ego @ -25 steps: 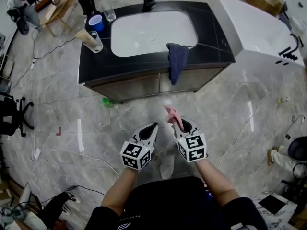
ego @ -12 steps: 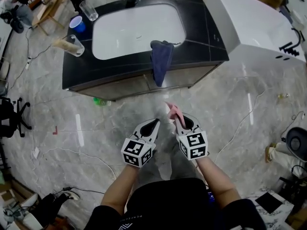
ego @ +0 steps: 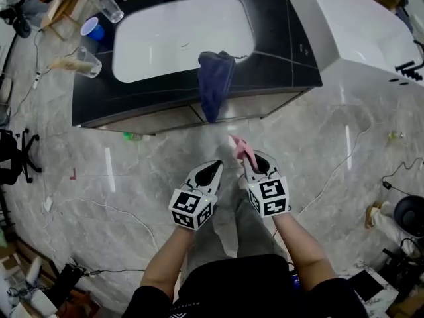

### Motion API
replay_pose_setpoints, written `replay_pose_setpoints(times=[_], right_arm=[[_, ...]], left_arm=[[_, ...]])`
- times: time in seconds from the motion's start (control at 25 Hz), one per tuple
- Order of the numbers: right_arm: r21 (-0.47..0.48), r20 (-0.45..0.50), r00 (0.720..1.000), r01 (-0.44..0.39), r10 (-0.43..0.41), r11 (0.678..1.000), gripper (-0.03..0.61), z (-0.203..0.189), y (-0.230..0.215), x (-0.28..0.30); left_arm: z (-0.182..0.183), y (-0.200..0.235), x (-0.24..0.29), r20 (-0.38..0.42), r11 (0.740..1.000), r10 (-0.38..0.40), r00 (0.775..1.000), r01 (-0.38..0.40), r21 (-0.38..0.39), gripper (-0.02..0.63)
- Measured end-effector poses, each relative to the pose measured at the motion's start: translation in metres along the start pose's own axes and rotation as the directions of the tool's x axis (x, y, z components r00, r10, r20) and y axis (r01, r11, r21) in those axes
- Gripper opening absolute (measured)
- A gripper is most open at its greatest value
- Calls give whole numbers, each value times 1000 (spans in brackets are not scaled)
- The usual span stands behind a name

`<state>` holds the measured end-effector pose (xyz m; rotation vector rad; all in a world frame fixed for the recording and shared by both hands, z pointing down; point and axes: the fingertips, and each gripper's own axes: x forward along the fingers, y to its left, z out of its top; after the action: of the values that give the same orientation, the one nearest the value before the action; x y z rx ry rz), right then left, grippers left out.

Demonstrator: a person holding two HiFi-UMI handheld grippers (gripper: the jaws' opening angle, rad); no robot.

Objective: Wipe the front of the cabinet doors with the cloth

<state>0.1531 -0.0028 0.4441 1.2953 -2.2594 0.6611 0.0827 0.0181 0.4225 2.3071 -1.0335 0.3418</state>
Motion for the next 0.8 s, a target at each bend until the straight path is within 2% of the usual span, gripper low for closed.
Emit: replay_pose_setpoints(times=[0.24, 0.48, 0.8], right_arm=[[-13, 1, 1000, -24, 24, 1000, 41, -4, -17, 28], [13, 16, 999, -42, 42, 999, 41, -5, -28, 58], [-11, 34, 998, -58, 59, 998, 41, -4, -30, 96]], left_arm=[[-5, 17, 23, 15, 999, 39, 999, -39, -22, 11], [-9, 37, 40, 37, 996, 81, 996, -80, -34, 11], [-14, 57, 55, 54, 994, 101, 993, -99, -43, 11]])
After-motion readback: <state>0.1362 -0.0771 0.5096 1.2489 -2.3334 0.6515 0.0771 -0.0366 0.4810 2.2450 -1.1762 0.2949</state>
